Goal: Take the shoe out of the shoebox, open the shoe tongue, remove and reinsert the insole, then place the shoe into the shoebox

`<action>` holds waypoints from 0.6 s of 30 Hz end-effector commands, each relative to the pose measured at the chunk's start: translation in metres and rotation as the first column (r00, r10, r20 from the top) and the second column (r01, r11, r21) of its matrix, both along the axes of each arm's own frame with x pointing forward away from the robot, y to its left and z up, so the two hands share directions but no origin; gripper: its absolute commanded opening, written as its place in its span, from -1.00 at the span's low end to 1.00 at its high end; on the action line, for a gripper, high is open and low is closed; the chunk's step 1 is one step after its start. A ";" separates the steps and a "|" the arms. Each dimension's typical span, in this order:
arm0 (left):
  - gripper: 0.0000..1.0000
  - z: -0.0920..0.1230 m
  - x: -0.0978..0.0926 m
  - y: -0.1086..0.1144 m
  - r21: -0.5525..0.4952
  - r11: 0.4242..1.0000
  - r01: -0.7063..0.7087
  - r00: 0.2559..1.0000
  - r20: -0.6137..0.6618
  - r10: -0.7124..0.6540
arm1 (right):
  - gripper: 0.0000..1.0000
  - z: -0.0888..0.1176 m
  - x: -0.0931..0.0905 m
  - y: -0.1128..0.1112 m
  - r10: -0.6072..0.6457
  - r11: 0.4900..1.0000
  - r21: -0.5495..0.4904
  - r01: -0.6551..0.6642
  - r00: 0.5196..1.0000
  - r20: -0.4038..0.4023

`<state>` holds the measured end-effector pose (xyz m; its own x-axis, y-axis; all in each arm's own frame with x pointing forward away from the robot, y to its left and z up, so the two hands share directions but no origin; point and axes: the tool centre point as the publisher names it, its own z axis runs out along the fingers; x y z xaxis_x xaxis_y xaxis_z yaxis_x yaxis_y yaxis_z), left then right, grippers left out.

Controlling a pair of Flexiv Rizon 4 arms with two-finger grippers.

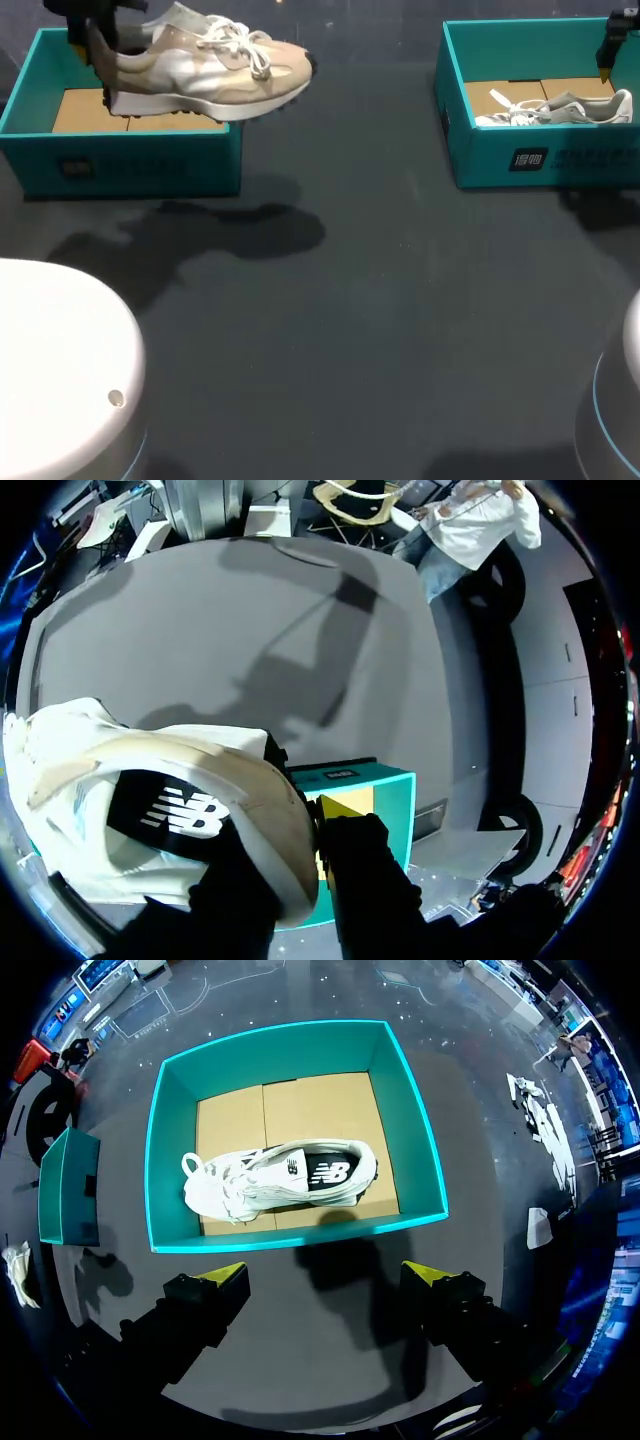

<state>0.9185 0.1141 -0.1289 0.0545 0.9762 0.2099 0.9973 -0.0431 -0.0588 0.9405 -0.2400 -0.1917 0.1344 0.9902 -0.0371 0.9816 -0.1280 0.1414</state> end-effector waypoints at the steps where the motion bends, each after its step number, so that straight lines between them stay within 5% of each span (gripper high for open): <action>1: -1.00 0.002 -0.055 -0.018 0.024 0.997 0.067 0.976 0.206 -0.070 | 1.00 0.000 -0.001 0.000 0.000 1.000 0.000 0.000 1.000 0.001; 18: -1.00 -0.022 -0.148 -0.081 0.076 0.984 0.163 0.970 0.167 -0.174 | 1.00 0.000 -0.001 0.000 0.000 1.000 0.000 0.000 1.000 0.001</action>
<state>0.7824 0.0367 -0.1489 0.1778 0.9421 0.2844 0.9841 -0.1695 -0.0536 0.9404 -0.2399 -0.1917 0.1344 0.9902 -0.0371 0.9816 -0.1280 0.1414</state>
